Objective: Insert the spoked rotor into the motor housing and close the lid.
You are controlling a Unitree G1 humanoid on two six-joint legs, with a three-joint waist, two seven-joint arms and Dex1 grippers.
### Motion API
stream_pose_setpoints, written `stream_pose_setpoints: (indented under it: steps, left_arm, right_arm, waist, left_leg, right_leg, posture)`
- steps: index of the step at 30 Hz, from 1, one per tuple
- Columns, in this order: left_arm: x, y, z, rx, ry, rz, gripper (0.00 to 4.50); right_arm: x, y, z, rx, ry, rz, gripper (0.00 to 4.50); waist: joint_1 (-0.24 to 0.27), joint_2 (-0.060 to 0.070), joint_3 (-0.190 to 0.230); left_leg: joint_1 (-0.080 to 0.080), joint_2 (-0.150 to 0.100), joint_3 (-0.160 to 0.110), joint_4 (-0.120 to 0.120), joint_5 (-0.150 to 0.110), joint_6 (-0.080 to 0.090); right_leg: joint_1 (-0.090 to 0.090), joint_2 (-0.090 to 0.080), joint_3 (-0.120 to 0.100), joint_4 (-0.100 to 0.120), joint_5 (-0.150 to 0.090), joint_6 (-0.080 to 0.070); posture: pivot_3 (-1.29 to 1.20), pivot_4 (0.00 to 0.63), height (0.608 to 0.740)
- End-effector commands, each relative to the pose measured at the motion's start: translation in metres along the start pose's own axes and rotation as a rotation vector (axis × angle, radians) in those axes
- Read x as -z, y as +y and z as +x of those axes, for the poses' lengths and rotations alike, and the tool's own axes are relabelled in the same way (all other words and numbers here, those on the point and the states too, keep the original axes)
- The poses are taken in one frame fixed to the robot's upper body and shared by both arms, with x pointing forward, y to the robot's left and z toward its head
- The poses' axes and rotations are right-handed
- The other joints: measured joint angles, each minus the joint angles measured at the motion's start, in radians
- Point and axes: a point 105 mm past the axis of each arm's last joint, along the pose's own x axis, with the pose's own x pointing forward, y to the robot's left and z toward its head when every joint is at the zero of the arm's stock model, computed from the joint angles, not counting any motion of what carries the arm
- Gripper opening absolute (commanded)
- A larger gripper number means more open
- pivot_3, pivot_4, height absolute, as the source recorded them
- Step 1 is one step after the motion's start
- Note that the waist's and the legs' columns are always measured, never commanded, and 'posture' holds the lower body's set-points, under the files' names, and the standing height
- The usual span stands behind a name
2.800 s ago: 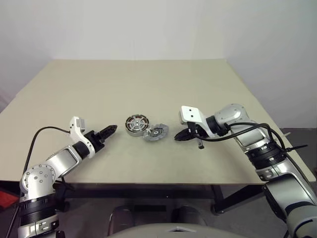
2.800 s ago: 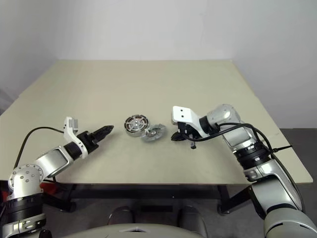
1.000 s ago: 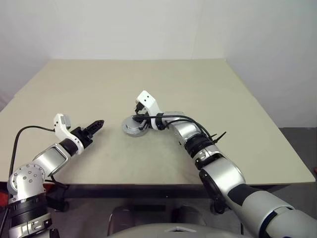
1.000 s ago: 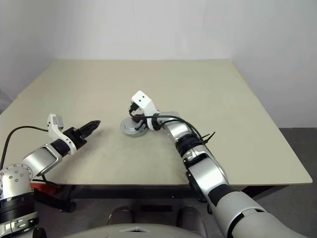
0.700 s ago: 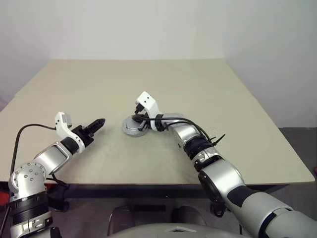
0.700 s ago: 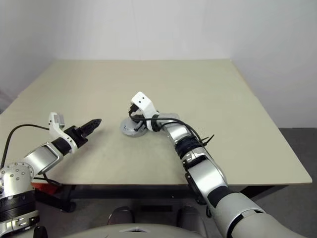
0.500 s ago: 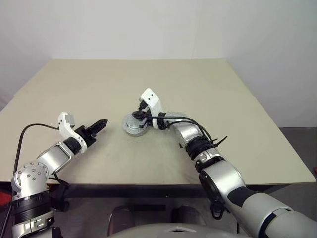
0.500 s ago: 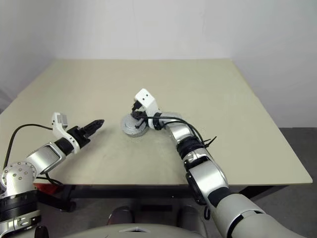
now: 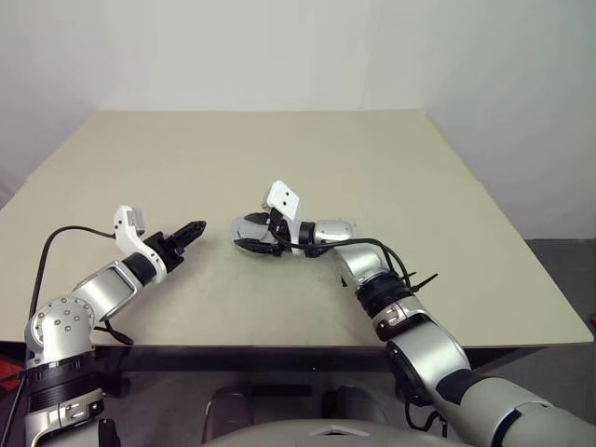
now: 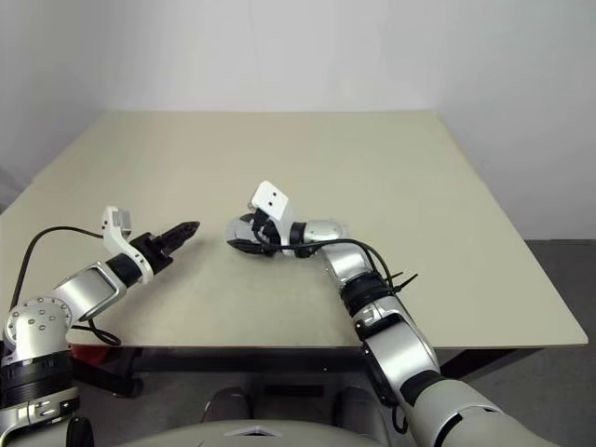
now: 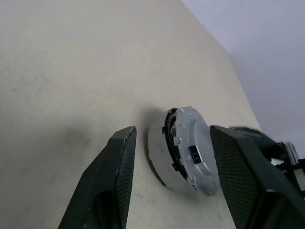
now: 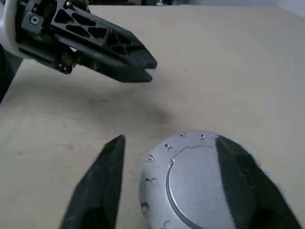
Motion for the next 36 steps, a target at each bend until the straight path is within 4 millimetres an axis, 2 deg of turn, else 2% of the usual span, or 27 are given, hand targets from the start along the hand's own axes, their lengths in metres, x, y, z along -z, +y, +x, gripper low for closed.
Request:
stream_pose_setpoints:
  steps: [1,7,25,28,30,31,36]
  left_arm:
    - [-0.009,-0.01,-0.001,0.03,-0.019,0.039,2.59]
    - [-0.009,-0.008,-0.002,0.026,-0.02,0.037,2.59]
    - [-0.013,-0.007,-0.006,0.015,-0.019,0.048,2.59]
    - [-0.014,-0.007,-0.006,0.013,-0.02,0.047,2.59]
    - [-0.014,-0.007,-0.006,0.012,-0.021,0.047,2.59]
    - [-0.014,-0.007,-0.006,0.012,-0.021,0.047,2.59]
    - [-0.015,-0.006,-0.008,0.013,-0.025,0.045,2.59]
  right_arm:
    - [-0.012,-0.005,0.003,0.022,-0.027,-0.072,4.37]
    - [-0.01,-0.018,0.007,0.116,-0.027,-0.064,4.48]
    - [0.012,-0.024,0.009,0.172,0.019,-0.008,4.48]
    - [0.012,-0.025,0.009,0.178,0.02,-0.007,3.87]
    - [0.014,-0.026,0.008,0.188,0.027,-0.006,3.2]
    - [0.014,-0.026,0.008,0.193,0.03,-0.006,3.06]
    - [0.013,-0.028,0.008,0.2,0.032,-0.013,3.06]
  waist:
    - [0.0,0.0,0.0]
    - [-0.002,0.0,0.0]
    - [-0.017,0.001,0.0]
    - [-0.023,0.001,0.0]
    - [-0.025,0.001,0.001]
    - [-0.025,0.001,0.001]
    - [-0.025,0.001,0.001]
  left_leg:
    - [0.0,0.0,0.0,0.0,0.0,0.0]
    - [0.0,0.0,0.0,0.0,0.0,0.0]
    - [0.0,0.0,0.0,-0.001,0.0,0.0]
    - [0.0,0.0,0.0,-0.001,0.0,0.0]
    - [-0.001,0.0,0.0,-0.001,0.0,0.0]
    - [-0.001,0.0,0.0,-0.001,0.0,0.0]
    - [0.0,0.0,0.0,-0.001,0.0,0.0]
  right_leg:
    - [0.0,0.0,0.0,0.0,0.0,0.0]
    - [0.0,0.0,0.0,-0.001,0.0,0.0]
    - [-0.001,0.0,0.0,-0.002,0.001,-0.002]
    - [-0.001,0.0,0.0,-0.002,0.001,-0.002]
    - [-0.001,0.0,0.0,-0.002,0.001,-0.002]
    - [-0.001,0.0,0.0,-0.002,0.001,-0.002]
    - [-0.001,0.0,0.0,-0.001,0.001,-0.001]
  posture:
    - [0.0,0.0,0.74]
    - [0.0,0.0,0.74]
    - [0.0,0.0,0.74]
    - [0.0,0.0,0.74]
    - [0.0,0.0,0.74]
    - [0.0,0.0,0.74]
    - [0.0,0.0,0.74]
